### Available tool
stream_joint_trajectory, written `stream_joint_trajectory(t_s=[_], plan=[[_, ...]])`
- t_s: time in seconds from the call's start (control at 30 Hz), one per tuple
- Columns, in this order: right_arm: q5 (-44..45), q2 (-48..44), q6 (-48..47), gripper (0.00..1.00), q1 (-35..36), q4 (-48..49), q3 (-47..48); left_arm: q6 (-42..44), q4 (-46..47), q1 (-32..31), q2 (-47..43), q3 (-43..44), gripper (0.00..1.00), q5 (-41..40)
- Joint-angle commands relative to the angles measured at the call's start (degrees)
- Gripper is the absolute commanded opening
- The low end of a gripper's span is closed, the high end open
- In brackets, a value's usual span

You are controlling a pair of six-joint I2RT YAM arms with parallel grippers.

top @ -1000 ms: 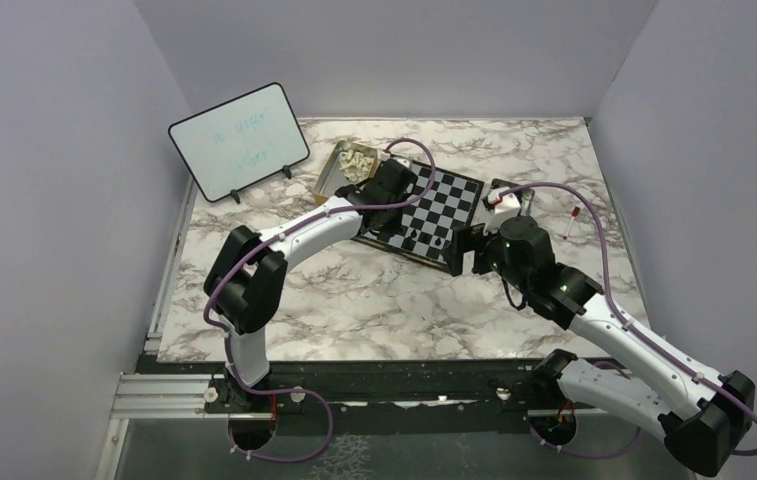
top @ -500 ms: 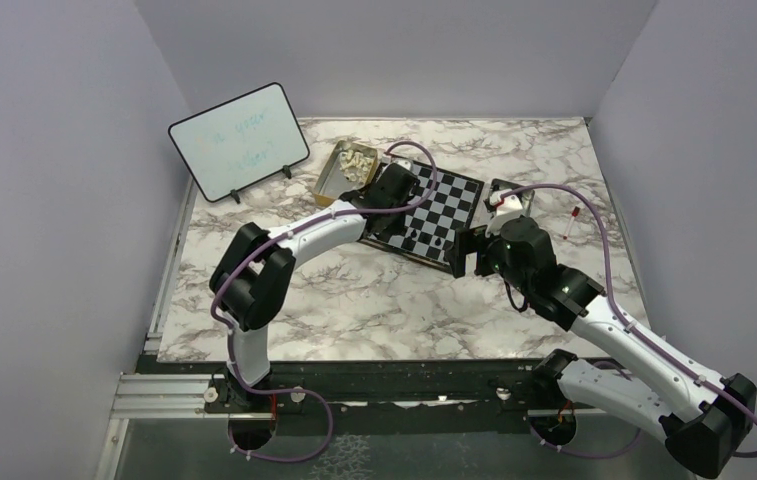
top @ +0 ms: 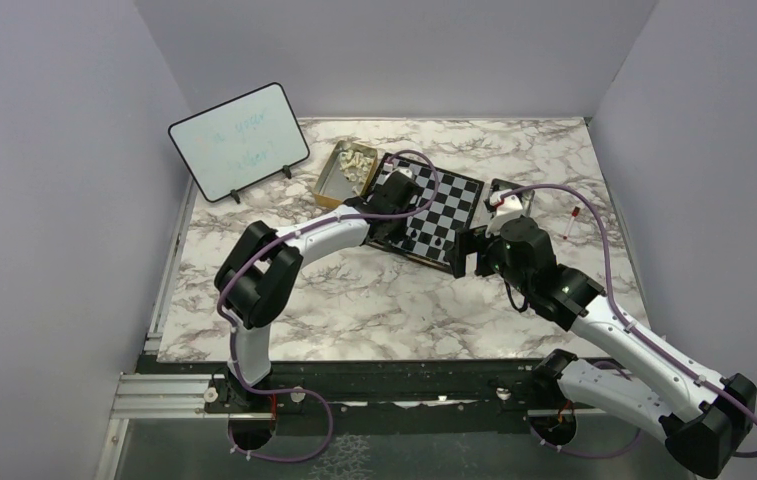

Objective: Set up the chess pieces on the board
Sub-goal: Place the chess piece on the chessboard.

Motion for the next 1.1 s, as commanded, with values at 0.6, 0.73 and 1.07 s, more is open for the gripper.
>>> stream_joint_trajectory(t_s=[0.6,0.73,1.07], plan=[[2.8,-1.0,-0.7,1.00,0.5,-1.7,0.2,0.2,1.2,-0.9,1.9,0.1,0.27,-1.2],[2.4,-1.0,-0.5,1.00,0.5,-1.3,0.0,0.4,0.8,-1.0,1.7,0.4,0.27,-1.4],[1.9,-0.7,-0.3,1.00,0.5,-1.1,0.0,1.0,-0.2,-1.4,1.2,0.9,0.27,-2.8]])
